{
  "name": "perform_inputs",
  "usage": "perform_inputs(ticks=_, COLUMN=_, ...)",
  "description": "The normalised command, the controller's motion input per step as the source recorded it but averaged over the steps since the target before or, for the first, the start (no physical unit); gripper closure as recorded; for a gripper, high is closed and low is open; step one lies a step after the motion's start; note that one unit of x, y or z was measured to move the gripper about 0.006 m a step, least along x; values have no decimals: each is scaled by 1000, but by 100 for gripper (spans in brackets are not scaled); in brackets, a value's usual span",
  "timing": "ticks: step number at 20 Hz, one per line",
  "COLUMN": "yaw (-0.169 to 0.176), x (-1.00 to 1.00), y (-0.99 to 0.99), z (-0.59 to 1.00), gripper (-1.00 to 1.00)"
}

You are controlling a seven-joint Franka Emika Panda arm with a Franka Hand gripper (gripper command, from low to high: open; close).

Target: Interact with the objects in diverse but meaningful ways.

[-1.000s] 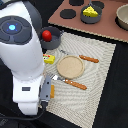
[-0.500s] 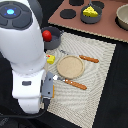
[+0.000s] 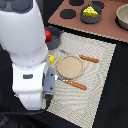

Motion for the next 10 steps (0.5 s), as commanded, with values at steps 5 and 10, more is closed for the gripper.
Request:
perform_inputs(ticks=5, yaw=0, x=-79, y=511, z=379, gripper=-100)
perform_inputs(ticks=10, yaw=0, x=0, y=475, z=258, gripper=-100)
